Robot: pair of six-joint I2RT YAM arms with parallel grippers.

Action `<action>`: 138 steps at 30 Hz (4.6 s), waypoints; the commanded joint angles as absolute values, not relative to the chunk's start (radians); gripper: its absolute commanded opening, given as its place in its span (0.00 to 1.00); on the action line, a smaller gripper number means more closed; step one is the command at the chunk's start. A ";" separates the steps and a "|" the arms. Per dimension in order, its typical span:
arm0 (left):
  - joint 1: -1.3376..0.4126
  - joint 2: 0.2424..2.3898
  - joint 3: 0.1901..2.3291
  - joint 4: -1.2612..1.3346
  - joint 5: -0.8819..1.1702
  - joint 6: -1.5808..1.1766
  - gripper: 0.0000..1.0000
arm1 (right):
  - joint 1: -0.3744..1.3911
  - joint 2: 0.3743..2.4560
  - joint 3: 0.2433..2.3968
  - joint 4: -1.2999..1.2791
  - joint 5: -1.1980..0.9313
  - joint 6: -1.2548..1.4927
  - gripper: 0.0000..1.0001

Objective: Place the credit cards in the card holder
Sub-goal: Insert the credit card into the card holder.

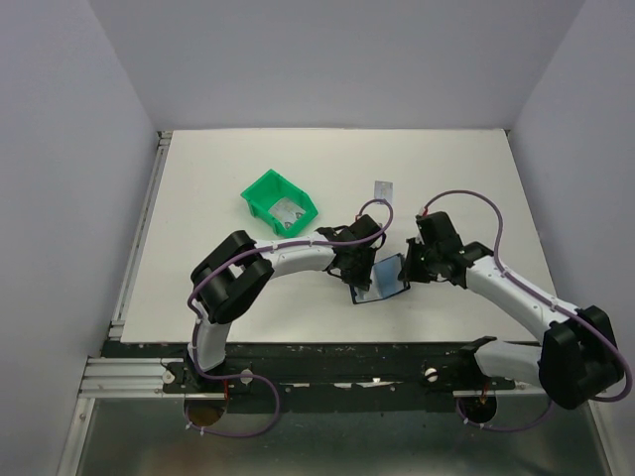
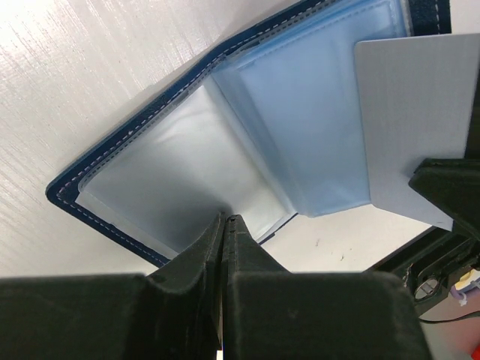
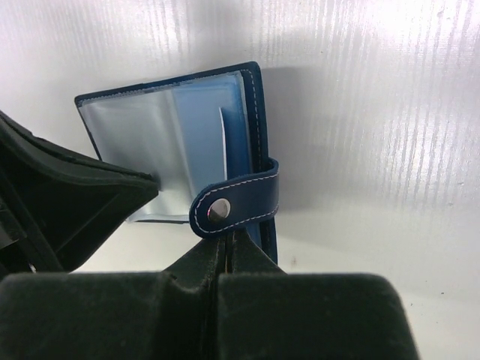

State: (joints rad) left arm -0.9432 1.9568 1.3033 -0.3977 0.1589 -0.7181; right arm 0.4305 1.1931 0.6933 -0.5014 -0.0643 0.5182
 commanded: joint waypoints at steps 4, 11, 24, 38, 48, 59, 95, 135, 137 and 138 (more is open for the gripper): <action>-0.950 1.976 1.287 -0.399 0.170 -0.699 0.11 | 0.423 1.298 0.726 -0.540 -0.049 0.485 0.00; -0.950 1.974 1.282 -0.388 0.172 -0.696 0.10 | 0.423 1.377 0.745 -0.564 -0.044 0.485 0.00; -0.950 1.968 1.266 -0.376 0.173 -0.692 0.10 | 0.423 1.352 0.723 -0.525 -0.087 0.486 0.00; -0.950 1.967 1.264 -0.370 0.175 -0.692 0.10 | 0.423 1.241 0.623 -0.284 -0.302 0.477 0.00; -0.950 1.960 1.262 -0.368 0.175 -0.693 0.10 | 0.425 1.322 0.629 -0.233 -0.351 0.448 0.00; -0.950 1.956 1.266 -0.374 0.169 -0.696 0.10 | 0.425 1.365 0.646 -0.304 -0.249 0.480 0.00; -0.916 1.901 1.249 -0.483 0.092 -0.729 0.10 | 0.422 1.362 0.574 -0.183 -0.316 0.517 0.00; -0.917 1.987 1.324 -0.548 0.084 -0.709 0.09 | 0.423 1.276 0.518 -0.118 -0.307 0.540 0.00; -0.917 1.987 1.324 -0.549 0.084 -0.709 0.09 | 0.423 1.273 0.517 -0.132 -0.285 0.537 0.00; -0.917 1.985 1.324 -0.546 0.084 -0.707 0.09 | 0.423 1.272 0.517 -0.136 -0.278 0.538 0.00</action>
